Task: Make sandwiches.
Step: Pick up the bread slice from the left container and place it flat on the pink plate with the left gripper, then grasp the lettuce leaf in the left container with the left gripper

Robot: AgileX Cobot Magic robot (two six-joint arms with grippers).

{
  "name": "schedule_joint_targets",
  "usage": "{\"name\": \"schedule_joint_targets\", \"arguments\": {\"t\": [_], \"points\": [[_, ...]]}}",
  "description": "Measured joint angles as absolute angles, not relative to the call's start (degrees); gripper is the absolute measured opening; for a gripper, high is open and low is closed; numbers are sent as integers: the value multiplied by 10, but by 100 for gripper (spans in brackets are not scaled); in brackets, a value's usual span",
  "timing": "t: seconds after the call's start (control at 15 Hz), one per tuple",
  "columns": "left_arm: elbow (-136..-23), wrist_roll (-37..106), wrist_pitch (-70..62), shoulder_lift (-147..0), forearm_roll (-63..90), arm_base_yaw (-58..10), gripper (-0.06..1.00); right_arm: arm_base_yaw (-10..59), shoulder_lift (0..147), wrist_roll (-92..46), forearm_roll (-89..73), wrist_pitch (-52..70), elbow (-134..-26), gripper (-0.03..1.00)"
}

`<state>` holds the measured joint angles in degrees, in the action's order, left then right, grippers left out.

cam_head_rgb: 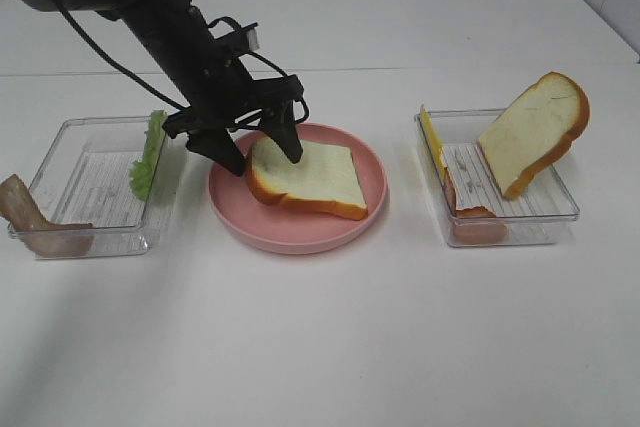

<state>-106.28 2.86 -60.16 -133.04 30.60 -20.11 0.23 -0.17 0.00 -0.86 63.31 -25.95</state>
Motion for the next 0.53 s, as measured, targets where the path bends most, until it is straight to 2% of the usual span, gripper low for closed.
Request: {"name": "schedule_joint_targets", "arguments": {"t": [0.53], "points": [[-1063, 6, -692, -1197, 124, -201, 69, 2, -2, 0, -9, 633, -260, 96]]}}
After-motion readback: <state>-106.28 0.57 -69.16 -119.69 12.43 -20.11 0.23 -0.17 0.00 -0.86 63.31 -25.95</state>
